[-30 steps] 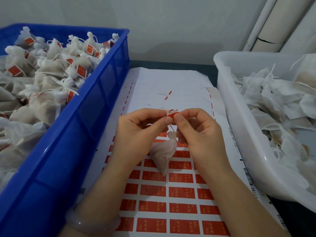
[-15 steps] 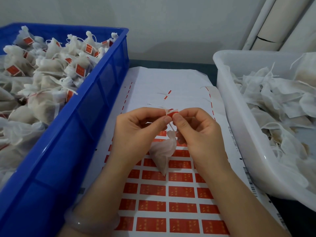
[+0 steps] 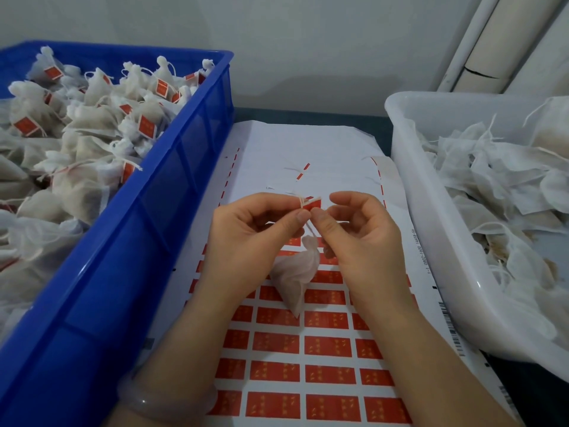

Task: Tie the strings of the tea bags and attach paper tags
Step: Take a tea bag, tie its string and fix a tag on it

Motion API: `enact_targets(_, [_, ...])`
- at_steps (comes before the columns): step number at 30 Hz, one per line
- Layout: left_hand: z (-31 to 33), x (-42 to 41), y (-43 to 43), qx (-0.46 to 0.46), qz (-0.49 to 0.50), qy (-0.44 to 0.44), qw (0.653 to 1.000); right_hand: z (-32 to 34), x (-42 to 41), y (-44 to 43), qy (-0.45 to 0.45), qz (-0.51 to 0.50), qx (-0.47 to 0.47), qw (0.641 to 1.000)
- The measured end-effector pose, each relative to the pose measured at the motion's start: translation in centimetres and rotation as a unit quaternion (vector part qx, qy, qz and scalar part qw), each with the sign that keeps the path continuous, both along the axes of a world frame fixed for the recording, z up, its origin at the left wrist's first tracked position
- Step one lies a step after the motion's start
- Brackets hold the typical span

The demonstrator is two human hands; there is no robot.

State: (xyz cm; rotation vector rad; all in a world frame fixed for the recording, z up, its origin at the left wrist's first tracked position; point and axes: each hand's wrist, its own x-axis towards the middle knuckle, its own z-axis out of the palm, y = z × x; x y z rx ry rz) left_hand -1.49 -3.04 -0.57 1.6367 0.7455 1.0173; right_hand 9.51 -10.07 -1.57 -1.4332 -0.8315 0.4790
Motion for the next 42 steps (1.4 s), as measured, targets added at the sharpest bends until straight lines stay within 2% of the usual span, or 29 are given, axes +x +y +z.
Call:
enact_targets(7, [0.2,0.0,0.0,-0.006,-0.017,-0.010,1.000,0.4,-0.1,-0.2,-0.009,0.063,0.020,0.998])
enact_targets(13, [0.1,-0.1,0.1,0.005,-0.025,-0.014,1.000,0.1,0.0,-0.1,-0.039,0.052,0.036,0.997])
enact_targets(19, [-0.5,0.1,0.2,0.048,-0.028,0.003,0.998,-0.2,-0.1,-0.1,-0.109,0.031,0.063,0.992])
enact_targets(25, [-0.6,0.0,0.6,0.005,-0.018,-0.007,1.000,-0.3,-0.1,0.2,-0.035,0.036,0.051,0.997])
enact_targets(28, [-0.6,0.0,0.5,0.010,-0.024,-0.021,0.999,-0.5,-0.1,0.2,-0.050,0.041,0.050,0.997])
enact_targets(31, [-0.8,-0.2,0.9,0.010,-0.018,-0.033,0.999,-0.7,0.1,0.2,-0.047,0.103,0.007,0.994])
enact_targets(32, [-1.0,-0.3,1.1,0.001,-0.007,-0.039,0.999,-1.0,0.2,0.2,-0.059,0.129,-0.029,0.989])
enact_targets(34, [-1.4,-0.4,1.5,-0.032,0.026,-0.054,0.998,-1.6,0.2,0.2,-0.142,0.167,-0.097,0.971])
enact_targets(37, [-1.5,-0.1,1.7,-0.078,0.070,-0.061,0.993,-2.1,-0.2,0.2,-0.230,0.158,-0.121,0.953])
enact_targets(40, [-1.4,0.1,2.0,-0.136,0.077,-0.082,0.984,-1.0,-0.6,0.0,-0.236,0.107,-0.101,0.960])
enact_targets(42, [-1.6,-0.3,2.4,-0.164,0.092,-0.085,0.979,0.6,-1.3,0.2,-0.188,0.054,-0.053,0.979])
